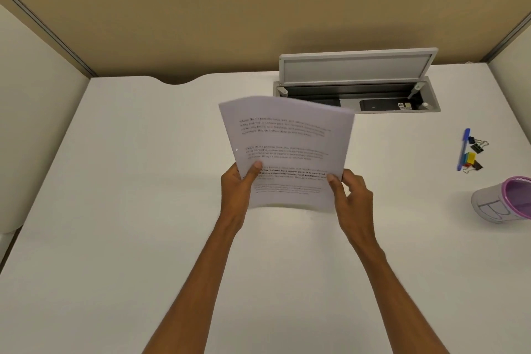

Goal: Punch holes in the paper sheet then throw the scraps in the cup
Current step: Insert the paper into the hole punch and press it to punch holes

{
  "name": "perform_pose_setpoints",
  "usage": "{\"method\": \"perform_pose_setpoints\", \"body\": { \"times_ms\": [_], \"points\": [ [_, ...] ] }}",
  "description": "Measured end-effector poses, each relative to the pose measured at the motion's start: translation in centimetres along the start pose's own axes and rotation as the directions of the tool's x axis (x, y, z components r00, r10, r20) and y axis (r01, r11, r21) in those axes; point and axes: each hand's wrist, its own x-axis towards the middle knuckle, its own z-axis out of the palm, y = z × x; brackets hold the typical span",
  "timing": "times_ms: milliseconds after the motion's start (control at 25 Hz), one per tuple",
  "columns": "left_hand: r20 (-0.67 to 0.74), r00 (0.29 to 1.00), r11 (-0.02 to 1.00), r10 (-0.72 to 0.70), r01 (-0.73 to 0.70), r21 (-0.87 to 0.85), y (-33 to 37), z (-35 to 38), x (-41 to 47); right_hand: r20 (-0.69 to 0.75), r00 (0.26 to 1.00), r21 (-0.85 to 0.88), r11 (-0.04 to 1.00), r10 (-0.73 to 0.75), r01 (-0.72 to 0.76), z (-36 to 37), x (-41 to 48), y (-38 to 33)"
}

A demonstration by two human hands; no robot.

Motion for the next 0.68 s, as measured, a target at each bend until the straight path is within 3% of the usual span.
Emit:
{"method": "perform_pose_setpoints", "body": {
  "times_ms": [200,440,680],
  "points": [
    [-0.130,0.989,0.992,-0.070,0.083,0.097,1.3,-3.6,1.7,0.059,0.998,0.057,0.998,0.029,-0.032,4.5,0.8,-2.2],
    [-0.323,0.935,0.938,-0.144,0.233,0.256,-0.7,-9.6,2.2,0.203,0.950,0.073,0.964,0.236,-0.255,11.8,-0.5,-1.7],
    [-0.373,0.908,0.830,-0.190,0.352,0.434,-3.4,-14.8,3.5,0.243,0.882,-0.021,0.911,0.404,-0.412,17.4,-1.8,-0.3]
  ]
}}
